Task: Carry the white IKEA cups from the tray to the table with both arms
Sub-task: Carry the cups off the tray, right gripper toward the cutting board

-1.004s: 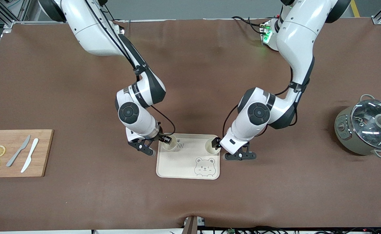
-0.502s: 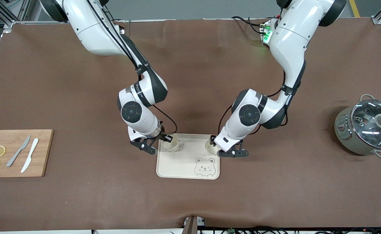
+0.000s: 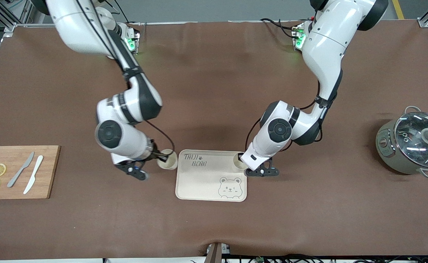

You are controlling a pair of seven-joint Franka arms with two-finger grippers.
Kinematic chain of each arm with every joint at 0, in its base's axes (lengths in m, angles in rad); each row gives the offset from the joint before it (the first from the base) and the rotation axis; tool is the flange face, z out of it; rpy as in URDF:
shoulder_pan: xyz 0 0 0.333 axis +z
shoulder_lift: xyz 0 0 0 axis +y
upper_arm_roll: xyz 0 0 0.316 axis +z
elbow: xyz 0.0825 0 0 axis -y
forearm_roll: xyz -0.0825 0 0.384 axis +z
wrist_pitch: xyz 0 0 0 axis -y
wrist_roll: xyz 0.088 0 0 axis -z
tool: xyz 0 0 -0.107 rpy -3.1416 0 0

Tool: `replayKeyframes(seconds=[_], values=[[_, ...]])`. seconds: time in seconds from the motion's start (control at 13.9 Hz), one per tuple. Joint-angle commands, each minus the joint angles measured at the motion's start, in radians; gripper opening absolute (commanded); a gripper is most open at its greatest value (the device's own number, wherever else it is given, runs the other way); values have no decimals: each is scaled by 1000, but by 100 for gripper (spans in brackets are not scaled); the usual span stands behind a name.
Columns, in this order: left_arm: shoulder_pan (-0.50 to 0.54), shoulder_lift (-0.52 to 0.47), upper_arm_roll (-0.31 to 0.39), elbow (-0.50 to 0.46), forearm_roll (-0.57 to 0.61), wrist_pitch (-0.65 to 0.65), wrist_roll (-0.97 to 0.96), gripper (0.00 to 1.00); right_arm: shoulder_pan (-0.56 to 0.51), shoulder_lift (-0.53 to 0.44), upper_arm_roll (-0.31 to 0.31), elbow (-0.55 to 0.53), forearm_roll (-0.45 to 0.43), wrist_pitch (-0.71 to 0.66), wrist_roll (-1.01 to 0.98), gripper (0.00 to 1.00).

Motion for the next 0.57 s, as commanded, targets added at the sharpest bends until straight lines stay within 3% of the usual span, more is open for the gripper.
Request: replayKeyframes(seconds=[0.0, 0.29, 0.5], values=[[-5, -12, 11, 3, -4, 6, -21, 0, -74, -117, -1, -162, -36, 4, -134, 0], [32, -87, 14, 17, -4, -24, -21, 0, -231, -229, -4, -360, -53, 45, -398, 0], [107, -166, 13, 7, -6, -128, -15, 0, -355, -292, -5, -503, -67, 117, -629, 0]])
